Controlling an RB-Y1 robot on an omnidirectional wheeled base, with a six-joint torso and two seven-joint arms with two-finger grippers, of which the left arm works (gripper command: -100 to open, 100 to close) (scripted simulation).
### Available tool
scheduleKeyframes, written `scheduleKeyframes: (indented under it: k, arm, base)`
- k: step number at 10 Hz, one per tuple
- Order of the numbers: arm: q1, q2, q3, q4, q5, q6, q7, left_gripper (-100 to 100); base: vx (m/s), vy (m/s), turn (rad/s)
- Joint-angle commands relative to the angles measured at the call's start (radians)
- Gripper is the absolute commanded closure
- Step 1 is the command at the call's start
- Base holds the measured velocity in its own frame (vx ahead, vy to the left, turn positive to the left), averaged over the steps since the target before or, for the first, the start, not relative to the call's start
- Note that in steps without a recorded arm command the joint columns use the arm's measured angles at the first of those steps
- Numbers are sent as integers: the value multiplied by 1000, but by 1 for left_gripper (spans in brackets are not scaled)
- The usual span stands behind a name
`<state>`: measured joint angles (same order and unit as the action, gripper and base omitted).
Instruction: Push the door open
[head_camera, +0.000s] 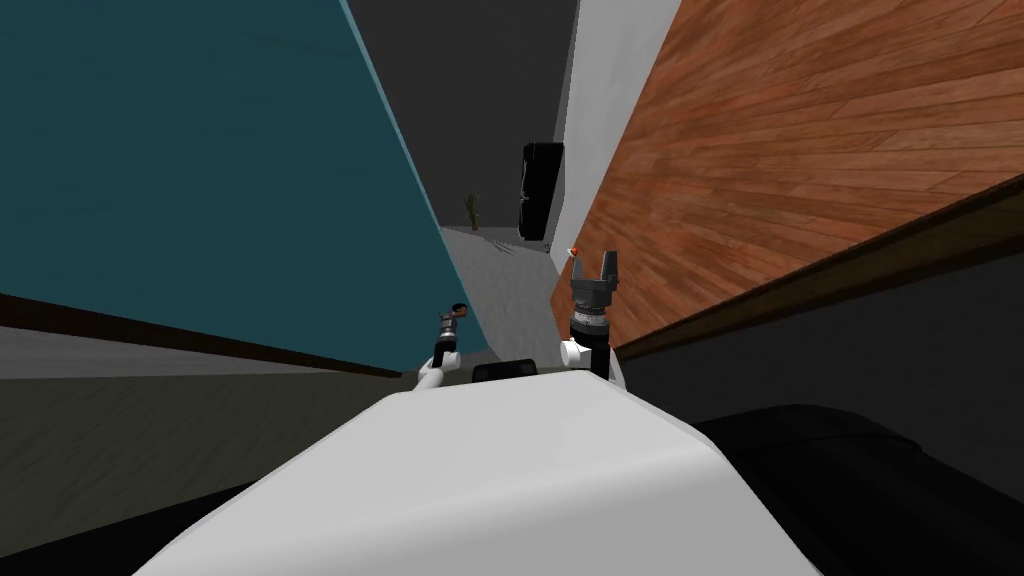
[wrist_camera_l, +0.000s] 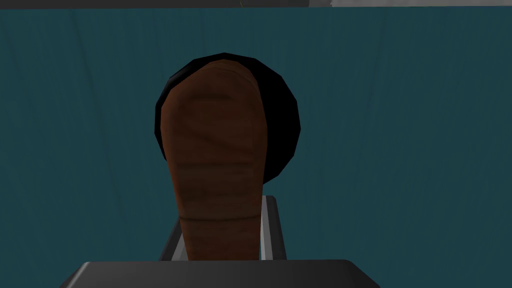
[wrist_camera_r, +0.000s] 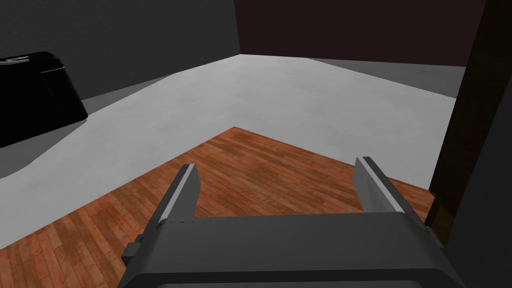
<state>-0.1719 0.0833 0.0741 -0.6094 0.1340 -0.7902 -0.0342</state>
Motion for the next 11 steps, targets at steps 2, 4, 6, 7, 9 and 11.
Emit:
scheduleKeyframes:
  k: [2, 4, 6, 7, 9, 11]
  arm:
    - [-9, 18, 37, 23, 19, -16, -8, 100]
    - [-7, 21, 59, 25, 31, -17, -15, 100]
    - [-6, 23, 80, 27, 43, -18, -22, 100]
    - [-6, 23, 80, 27, 43, -18, -22, 100]
    - [-5, 23, 104, 30, 56, -19, -30, 100]
    - [-4, 24, 121, 31, 65, -20, -36, 100]
  base:
    - [181, -77, 65]
    - [194, -97, 85]
    - [200, -83, 69]
    - [118, -47, 30]
    - [173, -82, 73]
    - [166, -56, 51]
